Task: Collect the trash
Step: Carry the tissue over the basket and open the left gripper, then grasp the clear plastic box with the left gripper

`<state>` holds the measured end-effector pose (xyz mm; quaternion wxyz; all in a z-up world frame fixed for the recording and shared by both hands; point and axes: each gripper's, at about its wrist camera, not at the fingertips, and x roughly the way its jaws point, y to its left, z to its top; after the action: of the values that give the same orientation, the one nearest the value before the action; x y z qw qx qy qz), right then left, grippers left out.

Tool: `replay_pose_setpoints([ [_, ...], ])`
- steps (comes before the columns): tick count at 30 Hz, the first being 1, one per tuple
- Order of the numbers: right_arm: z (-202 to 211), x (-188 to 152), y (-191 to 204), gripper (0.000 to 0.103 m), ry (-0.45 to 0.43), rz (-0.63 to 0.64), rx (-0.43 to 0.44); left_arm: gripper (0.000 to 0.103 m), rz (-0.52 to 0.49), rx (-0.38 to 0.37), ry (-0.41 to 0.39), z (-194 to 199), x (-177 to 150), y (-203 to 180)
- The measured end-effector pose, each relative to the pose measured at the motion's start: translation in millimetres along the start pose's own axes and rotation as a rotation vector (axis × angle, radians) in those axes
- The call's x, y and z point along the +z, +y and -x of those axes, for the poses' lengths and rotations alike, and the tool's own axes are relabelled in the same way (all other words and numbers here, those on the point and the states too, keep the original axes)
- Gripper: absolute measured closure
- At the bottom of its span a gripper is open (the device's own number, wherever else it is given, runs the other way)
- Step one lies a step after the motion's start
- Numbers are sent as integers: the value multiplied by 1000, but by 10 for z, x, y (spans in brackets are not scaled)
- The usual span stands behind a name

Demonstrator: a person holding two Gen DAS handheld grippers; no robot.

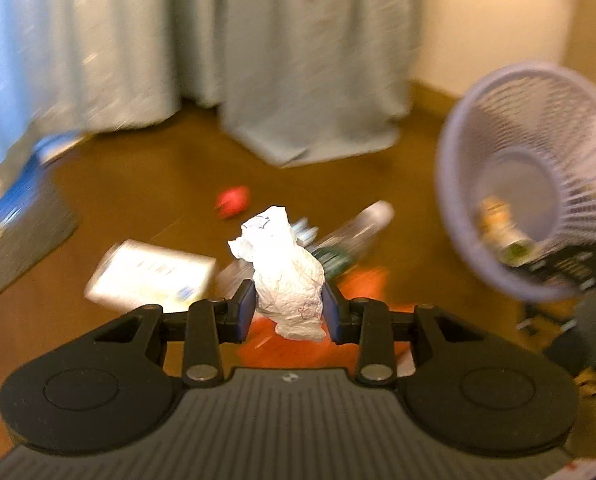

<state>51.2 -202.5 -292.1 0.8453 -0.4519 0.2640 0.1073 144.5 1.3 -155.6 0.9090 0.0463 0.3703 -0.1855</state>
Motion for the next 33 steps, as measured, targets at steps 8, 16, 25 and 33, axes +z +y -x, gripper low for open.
replay_pose_setpoints([
  [8, 33, 6, -39, 99, -9, -22, -1, 71, -167, -289, -71, -151, 632, -885],
  [16, 28, 9, -72, 99, -13, -49, -3, 37, -160, -381, -150, -322, 846, -1169],
  [25, 23, 1, -84, 99, -16, -57, -5, 37, -42, -113, -16, -218, 123, -230],
  [33, 43, -33, -60, 99, -10, -41, -4, 40, -123, -146, 48, -160, -446, -256],
])
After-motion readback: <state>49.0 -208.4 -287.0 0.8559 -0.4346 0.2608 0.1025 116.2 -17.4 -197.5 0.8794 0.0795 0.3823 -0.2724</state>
